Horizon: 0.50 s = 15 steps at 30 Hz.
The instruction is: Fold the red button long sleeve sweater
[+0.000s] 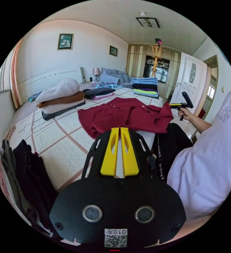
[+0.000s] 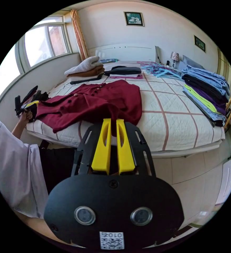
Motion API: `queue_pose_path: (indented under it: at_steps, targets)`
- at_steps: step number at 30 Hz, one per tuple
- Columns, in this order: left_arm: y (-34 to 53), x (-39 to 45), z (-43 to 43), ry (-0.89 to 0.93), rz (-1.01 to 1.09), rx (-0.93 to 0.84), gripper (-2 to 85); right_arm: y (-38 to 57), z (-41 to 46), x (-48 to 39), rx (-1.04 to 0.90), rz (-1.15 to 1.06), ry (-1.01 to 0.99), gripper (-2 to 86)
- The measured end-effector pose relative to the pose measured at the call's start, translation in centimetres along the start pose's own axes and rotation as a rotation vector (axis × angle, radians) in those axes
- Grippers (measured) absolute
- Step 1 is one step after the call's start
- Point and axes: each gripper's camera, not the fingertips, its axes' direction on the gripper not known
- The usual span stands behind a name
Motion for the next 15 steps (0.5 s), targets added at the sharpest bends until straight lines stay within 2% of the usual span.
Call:
queue_pose_path:
  at_steps: [3, 9, 12, 15]
  targets:
    - [-0.6, -0.1, 0.6, -0.011, -0.018, 0.029, -0.2, 0.4, 1.0, -1.1, -0.008, 0.027, 0.042, 2.9]
    - [-3.7, 0.0, 2.1, -0.167, 0.037, 0.002, -0.1, -1.4, 2.9, -0.8, -0.062, 0.112, 0.09, 3.1]
    - [-6.0, -1.1, 3.8, -0.188, 0.072, -0.069, 0.0, -3.8, 3.7, -0.4, -0.097, 0.099, 0.107, 3.4]
    - [-7.8, -4.0, 6.4, -0.165, -0.015, -0.176, 0.2, -6.3, 5.8, 1.1, -0.186, 0.14, 0.127, 4.3]
